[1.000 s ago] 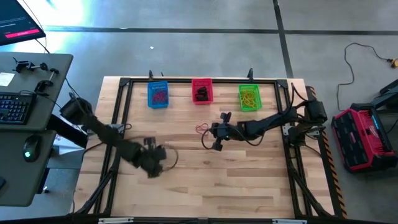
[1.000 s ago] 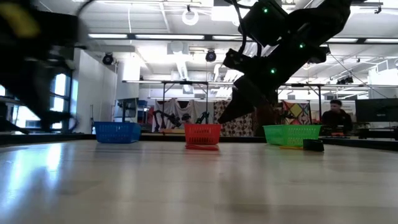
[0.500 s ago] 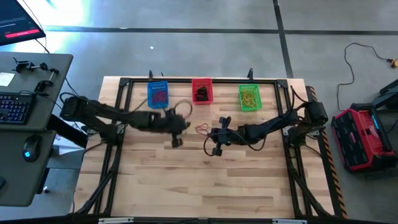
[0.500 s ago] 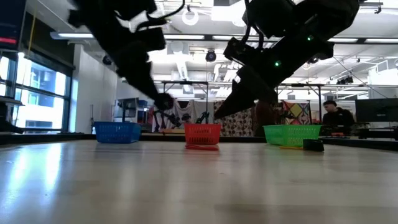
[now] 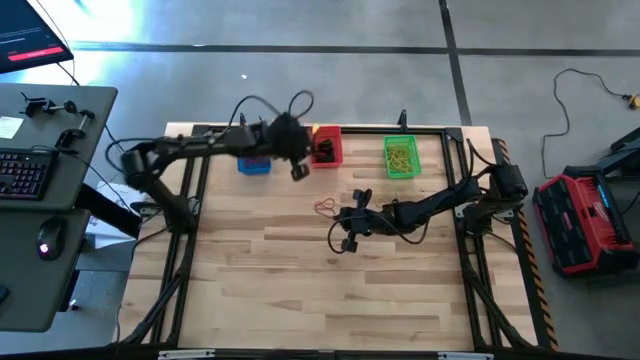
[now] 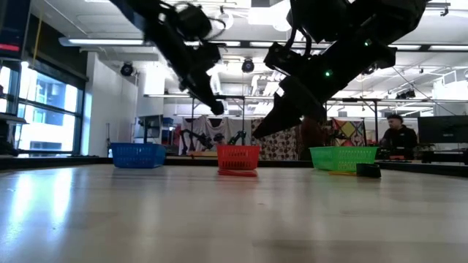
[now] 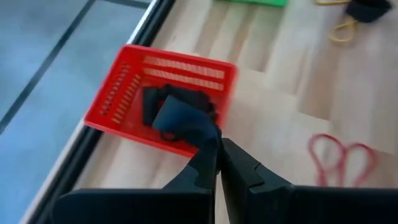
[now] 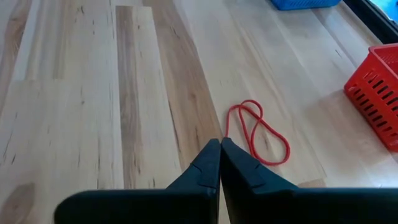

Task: Sort rubber bands into baskets
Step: Put the black rubber band into the red bin

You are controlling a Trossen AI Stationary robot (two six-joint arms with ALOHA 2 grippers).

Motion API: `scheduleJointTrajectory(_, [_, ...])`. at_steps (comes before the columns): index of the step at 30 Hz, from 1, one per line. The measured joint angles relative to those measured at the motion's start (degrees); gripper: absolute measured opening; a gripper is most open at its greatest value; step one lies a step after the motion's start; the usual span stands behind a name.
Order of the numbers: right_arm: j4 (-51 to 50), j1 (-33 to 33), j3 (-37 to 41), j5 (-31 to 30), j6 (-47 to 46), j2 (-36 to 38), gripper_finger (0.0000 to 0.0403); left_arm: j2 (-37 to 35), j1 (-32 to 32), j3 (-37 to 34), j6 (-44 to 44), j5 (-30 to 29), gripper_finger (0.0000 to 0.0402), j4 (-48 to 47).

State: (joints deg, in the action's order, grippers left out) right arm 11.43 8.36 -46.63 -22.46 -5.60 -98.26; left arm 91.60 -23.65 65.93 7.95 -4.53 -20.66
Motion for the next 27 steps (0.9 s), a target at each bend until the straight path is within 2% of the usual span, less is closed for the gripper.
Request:
scheduleJointTrajectory(4, [0.0,0.0,0.0,0.0,0.0,0.0,0.0,7.4,-4.0,8.7,4.5,3.6,0.0001,-5.1])
scheduleJointTrajectory(9, [-0.2,0.0,0.0,0.0,0.0,0.0,0.0,17.5,-7.3,20.6,10.0,4.8,0.0001,-13.5])
scheduleJointTrajectory(13, [-0.2,0.0,0.0,0.0,0.0,0.0,0.0,24.0,-9.4,27.6,12.4,8.0,0.0,-18.2])
scheduleJointTrajectory(21, [-0.4,0.0,0.0,-0.1,0.2,0.0,0.0,32.0,-11.3,34.0,14.7,10.0,0.0,-18.6])
scheduleJointTrajectory(27, [-0.4,0.0,0.0,-0.1,0.1,0.0,0.0,34.9,-12.4,37.0,15.7,10.0,0.0,-18.3])
